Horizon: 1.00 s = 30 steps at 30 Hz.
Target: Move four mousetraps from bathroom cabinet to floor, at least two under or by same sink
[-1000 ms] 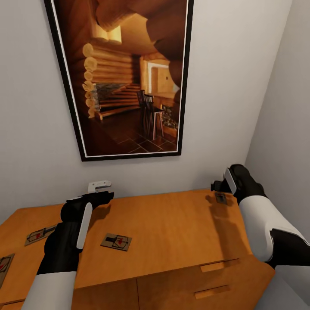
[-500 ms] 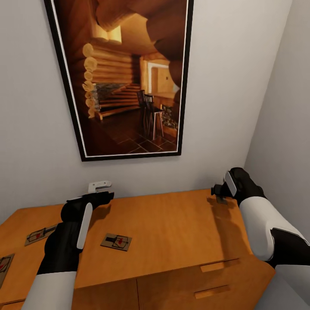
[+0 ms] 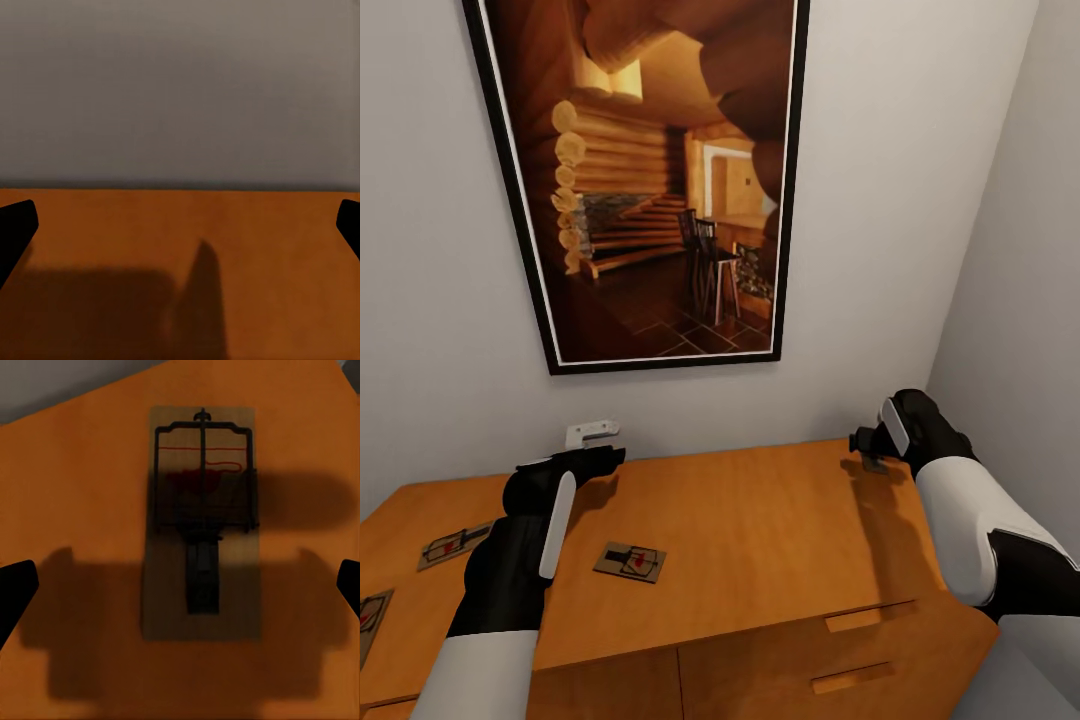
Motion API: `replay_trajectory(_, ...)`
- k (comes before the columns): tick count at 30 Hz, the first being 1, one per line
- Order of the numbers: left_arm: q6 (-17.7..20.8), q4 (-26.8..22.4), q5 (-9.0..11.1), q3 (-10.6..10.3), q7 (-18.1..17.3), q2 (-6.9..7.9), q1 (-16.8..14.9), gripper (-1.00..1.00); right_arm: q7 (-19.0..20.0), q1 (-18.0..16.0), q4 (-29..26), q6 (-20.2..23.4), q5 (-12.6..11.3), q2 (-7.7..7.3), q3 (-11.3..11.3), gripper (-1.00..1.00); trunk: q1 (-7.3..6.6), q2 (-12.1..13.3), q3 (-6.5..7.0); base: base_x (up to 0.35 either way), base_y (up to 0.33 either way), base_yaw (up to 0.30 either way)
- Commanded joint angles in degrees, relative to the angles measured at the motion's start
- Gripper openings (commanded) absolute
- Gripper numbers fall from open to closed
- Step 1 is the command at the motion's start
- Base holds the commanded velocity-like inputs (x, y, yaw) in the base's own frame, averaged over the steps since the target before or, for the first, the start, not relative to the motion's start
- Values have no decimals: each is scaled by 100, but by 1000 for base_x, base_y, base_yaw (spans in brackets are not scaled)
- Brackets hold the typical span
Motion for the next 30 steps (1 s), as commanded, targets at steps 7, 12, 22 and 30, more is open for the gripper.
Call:
replay_trajectory(7, 20, 0, 9, 5, 13, -8, -5, 100, 51, -5, -17, -5, 51, 12, -24, 100, 0, -4, -7, 0, 0, 0)
replay_trajectory(12, 18, -2, 9, 4, 8, -9, -5, 100, 60, -5, -53, -10, 44, 9, -23, 100, 0, -4, -7, 0, 0, 0)
replay_trajectory(22, 18, 2, 11, 4, 7, -9, -5, 100, 62, -5, -64, -13, 51, -6, -23, 100, 0, -4, -7, 0, 0, 0)
replay_trajectory(30, 18, 4, 18, 4, 6, -9, -5, 100, 45, -5, -54, -103, 65, 10, -7, 100, 0, -4, -7, 0, 0, 0)
